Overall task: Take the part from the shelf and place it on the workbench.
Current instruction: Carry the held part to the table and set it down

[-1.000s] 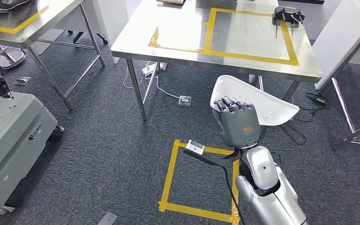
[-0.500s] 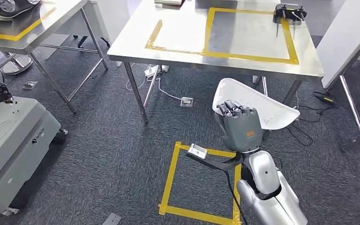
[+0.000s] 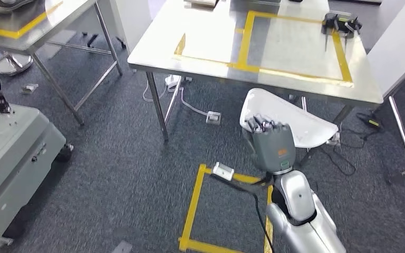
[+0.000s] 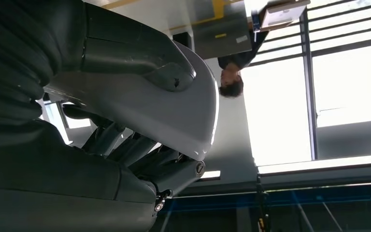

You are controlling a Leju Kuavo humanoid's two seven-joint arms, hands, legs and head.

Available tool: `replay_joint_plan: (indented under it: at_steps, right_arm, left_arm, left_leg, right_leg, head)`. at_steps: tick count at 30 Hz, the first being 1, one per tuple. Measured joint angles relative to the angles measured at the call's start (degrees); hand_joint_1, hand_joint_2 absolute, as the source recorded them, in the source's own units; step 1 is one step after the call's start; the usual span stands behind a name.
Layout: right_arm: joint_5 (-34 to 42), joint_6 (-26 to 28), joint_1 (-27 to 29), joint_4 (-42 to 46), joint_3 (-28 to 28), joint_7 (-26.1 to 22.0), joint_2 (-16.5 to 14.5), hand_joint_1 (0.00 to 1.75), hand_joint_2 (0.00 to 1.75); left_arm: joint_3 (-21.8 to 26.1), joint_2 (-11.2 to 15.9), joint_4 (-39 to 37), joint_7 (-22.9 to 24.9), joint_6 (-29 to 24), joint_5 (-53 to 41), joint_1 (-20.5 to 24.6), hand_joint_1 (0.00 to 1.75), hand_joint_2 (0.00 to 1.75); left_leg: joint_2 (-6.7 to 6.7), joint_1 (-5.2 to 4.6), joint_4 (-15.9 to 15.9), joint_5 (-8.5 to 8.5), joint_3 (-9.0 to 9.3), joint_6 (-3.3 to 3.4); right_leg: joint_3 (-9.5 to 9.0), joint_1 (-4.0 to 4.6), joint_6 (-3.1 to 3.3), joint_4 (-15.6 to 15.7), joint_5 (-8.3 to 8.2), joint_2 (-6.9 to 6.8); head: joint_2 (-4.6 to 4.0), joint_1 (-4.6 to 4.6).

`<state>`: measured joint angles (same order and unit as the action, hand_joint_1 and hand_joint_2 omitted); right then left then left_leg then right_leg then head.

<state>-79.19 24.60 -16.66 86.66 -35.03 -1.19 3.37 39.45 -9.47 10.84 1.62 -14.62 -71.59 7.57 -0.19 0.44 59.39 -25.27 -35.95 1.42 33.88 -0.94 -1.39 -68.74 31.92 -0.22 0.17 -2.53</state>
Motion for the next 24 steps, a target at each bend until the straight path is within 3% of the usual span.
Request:
replay_joint_plan:
  at_steps: [2,3,4,5,7,8,9,12,14,15,17,19,20,22,24]
  right_arm:
    - [0.0,0.0,0.1,0.0,0.0,0.0,0.0,1.68,1.75]
    - [0.0,0.0,0.2,0.0,0.1,0.0,0.1,1.68,1.75]
    - [0.0,0.0,0.5,0.0,0.1,0.1,0.2,1.68,1.75]
    - [0.0,0.1,0.7,0.0,0.1,0.1,0.2,1.68,1.75]
    - [0.0,0.3,1.0,0.0,0.2,0.2,0.4,1.68,1.75]
    - [0.0,0.5,1.2,0.0,0.3,0.2,0.5,1.68,1.75]
    - [0.0,0.5,1.3,0.0,0.3,0.2,0.6,1.68,1.75]
    - [0.0,0.5,1.0,0.1,0.5,0.3,0.6,1.68,1.75]
    - [0.0,0.3,0.6,0.2,0.7,0.3,0.5,1.68,1.75]
    - [0.0,0.3,0.5,0.3,0.7,0.3,0.5,1.68,1.75]
    - [0.0,0.1,0.5,0.4,0.8,0.3,0.5,1.68,1.75]
    - [0.0,-0.1,0.6,0.4,0.8,0.3,0.5,1.68,1.75]
    - [0.0,-0.3,0.6,0.4,0.8,0.3,0.5,1.68,1.75]
    - [0.0,-0.7,0.5,0.5,0.8,0.3,0.5,1.68,1.75]
    - [-0.1,-1.3,0.2,0.6,0.8,0.3,0.5,1.68,1.75]
  left_arm:
    - [0.0,0.0,0.0,0.0,0.2,-0.2,0.1,0.00,1.75]
    - [0.0,0.0,0.0,0.0,0.3,-0.2,0.0,0.00,1.75]
    - [0.0,-0.1,0.0,0.0,0.4,-0.3,0.0,0.00,1.75]
    - [0.0,-0.1,0.0,0.0,0.4,-0.3,-0.1,0.00,1.75]
    - [0.0,-0.2,0.0,0.0,0.4,-0.3,-0.1,0.00,1.75]
    - [0.0,-0.2,0.0,0.0,0.4,-0.3,0.0,0.00,1.75]
    - [0.0,-0.3,0.0,0.0,0.4,-0.3,0.0,0.00,1.75]
    - [0.0,-0.3,0.0,0.1,0.6,-0.4,0.2,0.00,1.75]
    - [0.0,-0.3,0.1,0.2,0.7,-0.4,0.5,0.00,1.75]
    - [0.0,-0.3,0.1,0.2,0.8,-0.5,0.7,0.00,1.75]
    - [0.0,-0.3,0.1,0.3,0.9,-0.5,0.8,0.00,1.75]
    - [0.0,-0.3,0.1,0.5,0.9,-0.5,0.7,0.00,1.75]
    - [0.0,-0.3,0.1,0.6,0.9,-0.5,0.6,0.00,1.75]
    - [0.0,-0.3,0.1,0.7,0.9,-0.4,0.6,0.00,1.75]
    - [0.0,-0.3,0.0,0.7,1.1,-0.3,0.6,0.00,1.75]
  left_leg:
    - [-0.29,-0.22,0.0,-0.97,0.96,0.34]
    - [-0.45,-0.37,0.0,-1.51,1.59,0.44]
    - [-0.63,-0.55,0.0,-2.09,2.35,0.49]
    - [-0.78,-0.75,0.0,-2.71,3.22,0.51]
    - [-0.98,-1.14,0.1,-3.96,4.89,0.44]
    - [-1.09,-1.26,0.1,-4.52,5.41,0.29]
    - [-1.17,-1.30,0.0,-5.00,5.63,0.06]
    - [-1.14,-1.29,1.1,-5.00,5.93,-0.95]
    - [-0.84,-1.27,4.8,-4.75,4.35,-1.59]
    - [-0.65,-1.11,7.9,-5.35,2.36,-1.93]
    - [-0.40,-0.67,14.0,-8.02,-2.14,-2.67]
    - [-0.22,-0.30,15.2,-9.56,-4.57,-3.17]
    - [-0.15,-0.16,13.1,-8.42,-4.50,-3.32]
    - [0.04,0.02,5.7,-2.83,-2.84,-3.50]
    - [0.22,-0.09,0.5,0.91,-1.51,-2.93]
  right_leg:
    - [4.95,0.17,-0.02,-5.8,3.05,0.09]
    - [6.51,0.29,0.07,-6.8,4.10,0.12]
    - [7.22,0.44,0.30,-5.9,3.97,0.15]
    - [7.04,0.68,0.71,-3.3,2.31,0.17]
    - [5.45,1.38,1.91,4.2,-3.78,0.35]
    - [4.71,1.72,2.37,7.1,-5.94,0.54]
    - [4.18,1.99,2.69,8.6,-7.32,0.73]
    - [2.53,1.91,3.37,10.0,-7.58,0.96]
    - [1.06,1.49,3.89,10.7,-7.34,0.86]
    - [0.49,1.35,3.97,10.9,-7.02,0.80]
    - [-0.41,1.15,3.97,10.9,-6.09,0.76]
    - [-1.63,0.95,3.76,10.9,-4.99,0.83]
    - [-2.39,0.83,3.59,10.9,-4.39,0.87]
    - [-3.97,0.66,3.13,10.8,-3.11,0.88]
    - [-4.78,0.66,2.45,10.7,-1.97,0.87]
  head:
    - [0.00,0.07]
    - [0.00,0.10]
    - [0.00,0.13]
    - [0.00,0.17]
    - [0.00,0.21]
    - [0.00,0.27]
    - [0.00,0.31]
    - [0.00,0.44]
    - [0.00,0.34]
    - [0.00,0.25]
    - [0.00,0.16]
    - [0.00,0.16]
    - [0.00,0.15]
    - [0.00,0.14]
    - [0.00,0.13]
